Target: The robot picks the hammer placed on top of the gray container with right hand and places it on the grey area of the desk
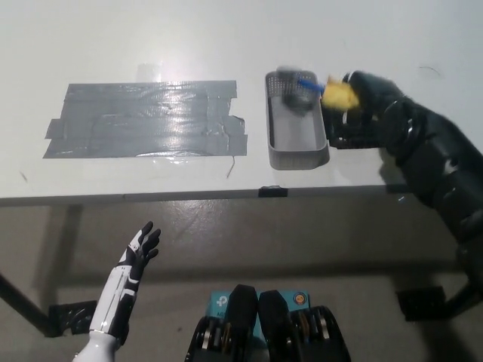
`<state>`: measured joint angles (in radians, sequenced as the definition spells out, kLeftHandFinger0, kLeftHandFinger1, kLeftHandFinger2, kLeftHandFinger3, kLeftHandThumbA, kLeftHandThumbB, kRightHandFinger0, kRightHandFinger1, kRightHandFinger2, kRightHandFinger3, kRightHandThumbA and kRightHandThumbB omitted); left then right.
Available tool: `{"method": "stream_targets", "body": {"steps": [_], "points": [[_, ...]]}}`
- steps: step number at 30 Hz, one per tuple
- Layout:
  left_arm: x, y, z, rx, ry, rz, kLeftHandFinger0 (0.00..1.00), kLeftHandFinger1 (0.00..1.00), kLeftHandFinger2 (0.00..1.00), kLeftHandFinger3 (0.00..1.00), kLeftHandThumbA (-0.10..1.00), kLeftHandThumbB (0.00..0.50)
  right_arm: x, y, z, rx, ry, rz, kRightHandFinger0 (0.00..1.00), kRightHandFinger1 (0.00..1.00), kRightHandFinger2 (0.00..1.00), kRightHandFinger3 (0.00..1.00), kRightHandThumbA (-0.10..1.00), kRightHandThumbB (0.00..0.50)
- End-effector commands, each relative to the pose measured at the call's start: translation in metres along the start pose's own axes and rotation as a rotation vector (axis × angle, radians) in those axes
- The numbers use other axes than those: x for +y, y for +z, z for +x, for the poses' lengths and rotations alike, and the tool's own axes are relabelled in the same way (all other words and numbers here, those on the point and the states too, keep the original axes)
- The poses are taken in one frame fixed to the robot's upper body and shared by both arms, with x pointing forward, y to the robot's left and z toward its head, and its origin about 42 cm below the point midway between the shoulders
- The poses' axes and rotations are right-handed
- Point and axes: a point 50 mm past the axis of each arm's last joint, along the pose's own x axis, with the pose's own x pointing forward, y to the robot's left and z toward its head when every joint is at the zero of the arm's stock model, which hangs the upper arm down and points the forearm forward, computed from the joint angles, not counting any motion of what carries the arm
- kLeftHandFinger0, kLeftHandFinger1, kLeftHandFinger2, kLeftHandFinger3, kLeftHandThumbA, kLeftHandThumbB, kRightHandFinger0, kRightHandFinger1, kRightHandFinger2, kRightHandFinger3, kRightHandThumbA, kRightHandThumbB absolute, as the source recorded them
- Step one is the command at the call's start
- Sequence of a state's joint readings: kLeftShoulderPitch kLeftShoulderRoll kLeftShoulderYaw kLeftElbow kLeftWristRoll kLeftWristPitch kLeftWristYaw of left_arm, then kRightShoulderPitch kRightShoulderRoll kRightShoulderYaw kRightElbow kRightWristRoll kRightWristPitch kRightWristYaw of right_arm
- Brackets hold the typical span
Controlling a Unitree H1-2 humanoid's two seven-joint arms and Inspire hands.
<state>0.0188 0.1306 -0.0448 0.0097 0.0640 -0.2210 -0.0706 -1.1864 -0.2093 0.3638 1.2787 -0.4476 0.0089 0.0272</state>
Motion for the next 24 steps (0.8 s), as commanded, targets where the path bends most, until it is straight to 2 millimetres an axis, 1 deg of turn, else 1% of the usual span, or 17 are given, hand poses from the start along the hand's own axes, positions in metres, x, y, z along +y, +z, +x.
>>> {"method": "stream_targets", "body": {"steps": [1, 3, 4, 5, 7, 8, 9, 10, 13, 15, 17, 18, 19, 20, 22, 23, 24], "points": [[0.007, 0.012, 0.007, -0.059, -0.008, 0.010, 1.00, 1.00, 1.00, 1.00, 1.00, 0.229, -0.083, 0.063, 0.001, -0.198, -0.204, 0.222, 0.00, 0.43, 0.81, 0.84, -0.10, 0.148], [0.006, 0.012, 0.008, -0.055, -0.008, 0.010, 1.00, 1.00, 1.00, 1.00, 1.00, 0.227, -0.094, 0.070, -0.001, -0.247, -0.229, 0.207, 0.00, 0.40, 0.80, 0.83, -0.10, 0.147], [0.007, 0.012, 0.008, -0.058, -0.007, 0.015, 1.00, 1.00, 1.00, 1.00, 1.00, 0.226, -0.098, 0.074, -0.002, -0.256, -0.236, 0.202, 0.00, 0.41, 0.82, 0.83, -0.10, 0.141], [0.007, 0.012, 0.009, -0.058, -0.007, 0.015, 1.00, 1.00, 1.00, 1.00, 1.00, 0.228, -0.103, 0.079, -0.002, -0.259, -0.238, 0.192, 0.00, 0.45, 0.85, 0.87, -0.10, 0.131], [0.008, 0.013, 0.009, -0.059, -0.011, 0.020, 1.00, 1.00, 1.00, 1.00, 1.00, 0.220, -0.110, 0.087, -0.005, -0.294, -0.251, 0.184, 0.00, 0.49, 0.86, 0.88, -0.10, 0.129], [0.008, 0.013, 0.010, -0.062, -0.010, 0.021, 1.00, 1.00, 1.00, 1.00, 1.00, 0.213, -0.113, 0.091, -0.006, -0.306, -0.270, 0.163, 0.00, 0.50, 0.86, 0.88, -0.10, 0.144], [0.008, 0.014, 0.010, -0.065, -0.010, 0.024, 1.00, 1.00, 1.00, 1.00, 1.00, 0.211, -0.116, 0.096, -0.007, -0.323, -0.297, 0.133, 0.00, 0.49, 0.84, 0.86, -0.10, 0.163], [0.008, 0.014, 0.010, -0.066, -0.012, 0.022, 1.00, 1.00, 1.00, 1.00, 1.00, 0.208, -0.117, 0.100, -0.008, -0.339, -0.313, 0.117, 0.00, 0.47, 0.82, 0.83, -0.10, 0.167], [0.008, 0.014, 0.012, -0.067, -0.014, 0.023, 1.00, 1.00, 1.00, 1.00, 1.00, 0.212, -0.121, 0.112, -0.010, -0.352, -0.318, 0.071, 0.00, 0.45, 0.79, 0.85, -0.10, 0.146], [0.009, 0.013, 0.011, -0.066, -0.016, 0.027, 1.00, 1.00, 1.00, 1.00, 1.00, 0.211, -0.120, 0.122, -0.011, -0.392, -0.322, 0.017, 0.00, 0.44, 0.78, 0.85, -0.10, 0.155], [0.008, 0.013, 0.010, -0.070, -0.018, 0.025, 1.00, 1.00, 1.00, 1.00, 1.00, 0.208, -0.115, 0.134, -0.011, -0.419, -0.313, -0.018, 0.01, 0.46, 0.84, 0.92, -0.10, 0.150], [0.006, 0.013, 0.009, -0.071, -0.019, 0.022, 1.00, 1.00, 1.00, 1.00, 1.00, 0.208, -0.112, 0.138, -0.011, -0.428, -0.310, -0.033, 0.01, 0.47, 0.85, 0.93, -0.10, 0.153], [0.005, 0.013, 0.009, -0.070, -0.018, 0.021, 1.00, 1.00, 1.00, 1.00, 1.00, 0.209, -0.107, 0.145, -0.011, -0.445, -0.302, -0.050, 0.01, 0.46, 0.84, 0.91, -0.10, 0.157], [0.005, 0.013, 0.009, -0.070, -0.018, 0.021, 1.00, 1.00, 1.00, 1.00, 1.00, 0.209, -0.107, 0.145, -0.011, -0.447, -0.302, -0.053, 0.01, 0.46, 0.84, 0.91, -0.10, 0.156], [0.003, 0.013, 0.009, -0.065, -0.021, 0.024, 1.00, 1.00, 1.00, 1.00, 1.00, 0.219, -0.093, 0.170, -0.010, -0.462, -0.285, -0.083, 0.00, 0.42, 0.74, 0.80, -0.10, 0.160], [0.003, 0.013, 0.008, -0.064, -0.020, 0.024, 1.00, 1.00, 1.00, 1.00, 1.00, 0.226, -0.090, 0.175, -0.009, -0.461, -0.276, -0.076, 0.00, 0.42, 0.74, 0.80, -0.10, 0.151], [0.002, 0.013, 0.007, -0.061, -0.020, 0.025, 1.00, 1.00, 1.00, 1.00, 1.00, 0.236, -0.081, 0.185, -0.009, -0.451, -0.238, -0.045, 0.00, 0.44, 0.75, 0.80, -0.10, 0.137]]}}
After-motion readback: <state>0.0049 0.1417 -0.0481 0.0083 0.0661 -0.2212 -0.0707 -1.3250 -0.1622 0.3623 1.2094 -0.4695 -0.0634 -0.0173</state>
